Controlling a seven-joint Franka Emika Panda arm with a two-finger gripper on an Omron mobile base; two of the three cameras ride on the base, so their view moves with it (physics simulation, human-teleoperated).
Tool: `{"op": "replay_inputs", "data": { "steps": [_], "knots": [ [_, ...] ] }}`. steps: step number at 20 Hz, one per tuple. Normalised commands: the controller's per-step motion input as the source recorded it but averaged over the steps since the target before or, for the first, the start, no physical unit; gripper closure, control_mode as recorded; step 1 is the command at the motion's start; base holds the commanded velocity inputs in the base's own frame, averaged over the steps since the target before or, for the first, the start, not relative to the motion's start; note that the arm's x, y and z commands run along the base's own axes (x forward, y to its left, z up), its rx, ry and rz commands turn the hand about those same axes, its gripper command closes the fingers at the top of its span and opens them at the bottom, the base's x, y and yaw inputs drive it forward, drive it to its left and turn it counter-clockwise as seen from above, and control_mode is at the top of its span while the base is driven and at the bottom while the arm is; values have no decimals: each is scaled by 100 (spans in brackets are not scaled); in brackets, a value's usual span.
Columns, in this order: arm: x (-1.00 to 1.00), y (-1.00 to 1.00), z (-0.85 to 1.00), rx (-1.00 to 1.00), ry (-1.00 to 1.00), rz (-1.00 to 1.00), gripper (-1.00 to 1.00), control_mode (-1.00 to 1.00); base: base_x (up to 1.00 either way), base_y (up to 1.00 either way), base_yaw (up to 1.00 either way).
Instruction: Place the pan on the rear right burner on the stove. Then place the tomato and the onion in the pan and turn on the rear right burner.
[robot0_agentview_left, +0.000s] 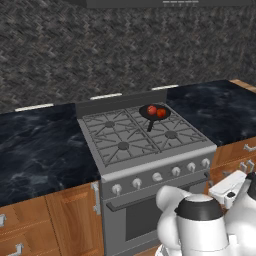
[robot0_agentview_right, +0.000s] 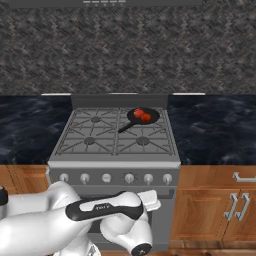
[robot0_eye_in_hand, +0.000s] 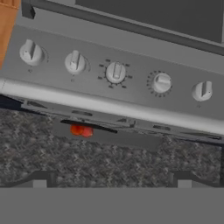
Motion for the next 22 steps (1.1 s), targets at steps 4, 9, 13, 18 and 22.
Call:
{"op": "replay_inputs", "data": {
  "steps": [4, 9, 13, 18, 22],
  "knots": [
    [21, 0, -1, 7, 0, -2, -100, -100, 0, 0, 0],
    [21, 0, -1, 1, 0, -1, -100, -100, 0, 0, 0],
    [8, 0, -3, 0, 0, -2, -100, -100, 0, 0, 0],
    [11, 0, -8, 0, 0, -2, -100, -100, 0, 0, 0],
    [13, 0, -9, 0, 0, -2, -100, -100, 0, 0, 0]
  ]
}}
